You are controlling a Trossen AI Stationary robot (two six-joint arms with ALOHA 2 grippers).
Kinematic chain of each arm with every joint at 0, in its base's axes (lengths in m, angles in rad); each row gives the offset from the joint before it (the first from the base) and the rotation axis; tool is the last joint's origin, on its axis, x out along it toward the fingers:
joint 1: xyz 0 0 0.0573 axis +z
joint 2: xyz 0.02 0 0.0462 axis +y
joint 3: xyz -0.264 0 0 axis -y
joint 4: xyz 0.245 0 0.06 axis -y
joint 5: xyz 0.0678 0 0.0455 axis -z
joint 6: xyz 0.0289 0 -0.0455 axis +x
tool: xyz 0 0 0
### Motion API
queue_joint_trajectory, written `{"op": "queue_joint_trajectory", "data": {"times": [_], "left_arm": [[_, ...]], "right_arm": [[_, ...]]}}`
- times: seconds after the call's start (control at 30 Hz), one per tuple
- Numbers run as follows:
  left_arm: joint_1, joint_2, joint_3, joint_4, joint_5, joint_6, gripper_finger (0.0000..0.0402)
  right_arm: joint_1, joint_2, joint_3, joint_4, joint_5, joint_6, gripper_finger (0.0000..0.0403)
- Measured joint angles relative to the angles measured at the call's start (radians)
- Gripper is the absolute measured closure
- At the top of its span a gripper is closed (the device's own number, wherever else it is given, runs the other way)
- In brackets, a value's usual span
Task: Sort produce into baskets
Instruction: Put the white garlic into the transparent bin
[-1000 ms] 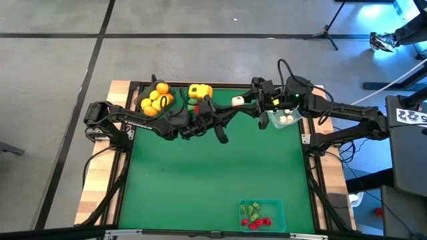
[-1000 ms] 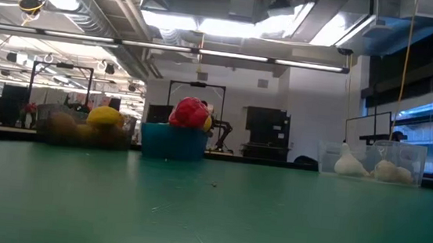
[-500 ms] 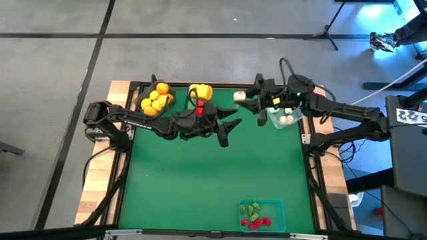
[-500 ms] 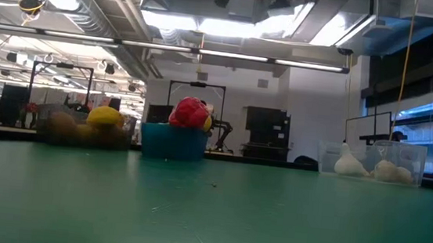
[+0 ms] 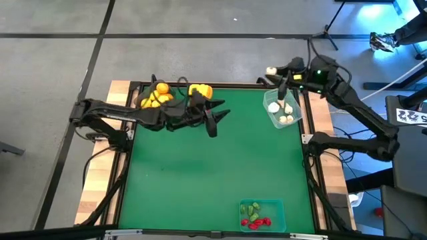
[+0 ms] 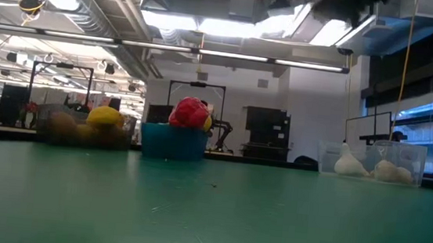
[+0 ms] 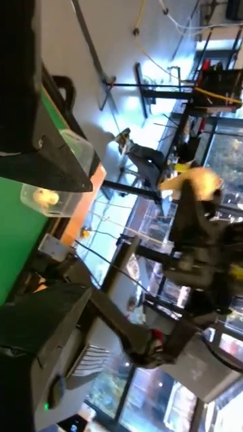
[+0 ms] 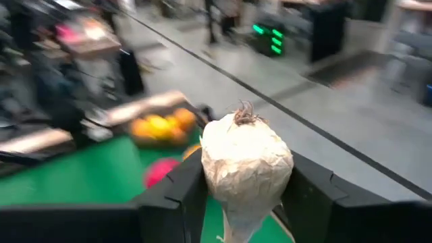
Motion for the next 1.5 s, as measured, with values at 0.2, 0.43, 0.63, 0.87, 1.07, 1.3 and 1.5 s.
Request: {"op": "queue_joint_trajectory", "data": {"times": [0.2, 0.43, 0.63, 0.87, 1.07, 1.3, 1.5], "left_arm": [[0.020, -0.112, 0.000, -0.185, 0.001, -0.008, 0.0175], [0.036, -0.151, 0.000, -0.290, -0.002, -0.010, 0.0176], [0.035, -0.151, 0.000, -0.295, -0.004, 0.044, 0.0176], [0.054, -0.155, 0.000, -0.349, -0.006, 0.054, 0.0176], [0.083, -0.155, 0.000, -0.400, -0.007, 0.021, 0.0176], [0.092, -0.155, 0.000, -0.399, -0.006, 0.021, 0.0176], [0.092, -0.155, 0.000, -0.402, -0.006, 0.013, 0.0176]], "right_arm": [[-0.201, -0.052, -0.002, -0.216, -0.002, -0.080, 0.0232], [-0.372, -0.119, -0.168, -0.251, -0.033, -0.072, 0.0231], [-0.441, -0.209, -0.470, -0.082, -0.081, 0.035, 0.0231], [-0.444, -0.264, -0.717, 0.122, -0.023, 0.116, 0.0230], [-0.444, -0.244, -0.755, 0.146, 0.023, 0.066, 0.0230], [-0.419, -0.195, -0.756, 0.134, 0.046, 0.050, 0.0230], [-0.392, -0.170, -0.756, 0.130, 0.071, 0.048, 0.0228]]}}
